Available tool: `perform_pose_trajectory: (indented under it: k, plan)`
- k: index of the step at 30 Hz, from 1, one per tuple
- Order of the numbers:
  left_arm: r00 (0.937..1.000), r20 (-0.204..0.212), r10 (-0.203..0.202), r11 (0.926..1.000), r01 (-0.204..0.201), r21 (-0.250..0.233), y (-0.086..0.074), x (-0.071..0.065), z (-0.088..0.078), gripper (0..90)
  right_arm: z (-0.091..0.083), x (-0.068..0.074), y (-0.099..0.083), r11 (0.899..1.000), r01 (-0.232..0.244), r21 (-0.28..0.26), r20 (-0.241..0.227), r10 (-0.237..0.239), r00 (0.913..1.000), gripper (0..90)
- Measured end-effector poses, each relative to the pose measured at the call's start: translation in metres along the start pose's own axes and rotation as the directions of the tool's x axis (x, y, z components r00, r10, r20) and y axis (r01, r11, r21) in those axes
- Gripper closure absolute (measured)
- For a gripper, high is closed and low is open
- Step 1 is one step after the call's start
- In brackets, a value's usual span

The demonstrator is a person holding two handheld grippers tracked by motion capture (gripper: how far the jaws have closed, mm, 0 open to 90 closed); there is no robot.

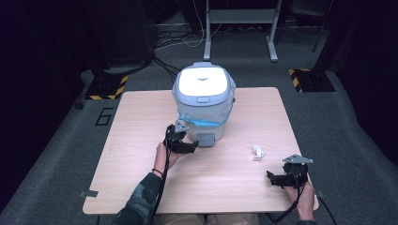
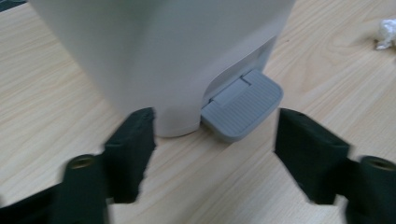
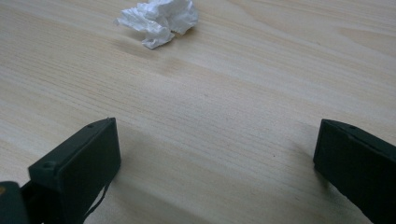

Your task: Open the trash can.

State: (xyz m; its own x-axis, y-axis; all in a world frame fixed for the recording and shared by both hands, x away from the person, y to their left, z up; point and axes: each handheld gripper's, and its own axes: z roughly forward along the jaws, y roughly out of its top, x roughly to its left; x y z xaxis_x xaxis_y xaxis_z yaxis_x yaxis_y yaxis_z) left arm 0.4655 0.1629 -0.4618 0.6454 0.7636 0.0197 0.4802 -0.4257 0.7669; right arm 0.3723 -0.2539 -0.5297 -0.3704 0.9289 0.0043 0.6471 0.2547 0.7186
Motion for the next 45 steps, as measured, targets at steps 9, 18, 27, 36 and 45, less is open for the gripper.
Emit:
perform_pose_trajectory:
  k: [9,18,27,36,45]
  plan:
    - [0.9991,0.03,0.03,0.9975,-0.028,-0.065,0.0,-0.014,0.018,88.1,0.0,0.0,0.0,1.0,0.0,0.0,0.0,0.0,1.0,0.0]
    - [0.9996,0.021,0.019,0.9946,-0.016,-0.103,-0.002,-0.025,0.038,89.8,0.0,0.0,0.0,1.0,0.0,0.0,0.0,0.0,1.0,0.0]
    - [0.9996,-0.024,0.017,0.9924,-0.02,-0.121,-0.014,-0.029,0.054,89.6,0.0,0.0,0.0,1.0,0.0,0.0,0.001,0.0,1.0,0.0]
    - [0.997,-0.051,0.058,0.9905,-0.063,-0.122,-0.018,-0.033,0.056,89.9,0.0,0.0,0.0,1.0,0.0,0.0,0.001,0.0,1.0,0.0]
    - [0.9982,-0.041,0.042,0.9907,-0.047,-0.128,-0.02,-0.032,0.057,89.9,0.0,0.0,0.0,1.0,0.0,0.0,0.001,0.0,1.0,0.0]
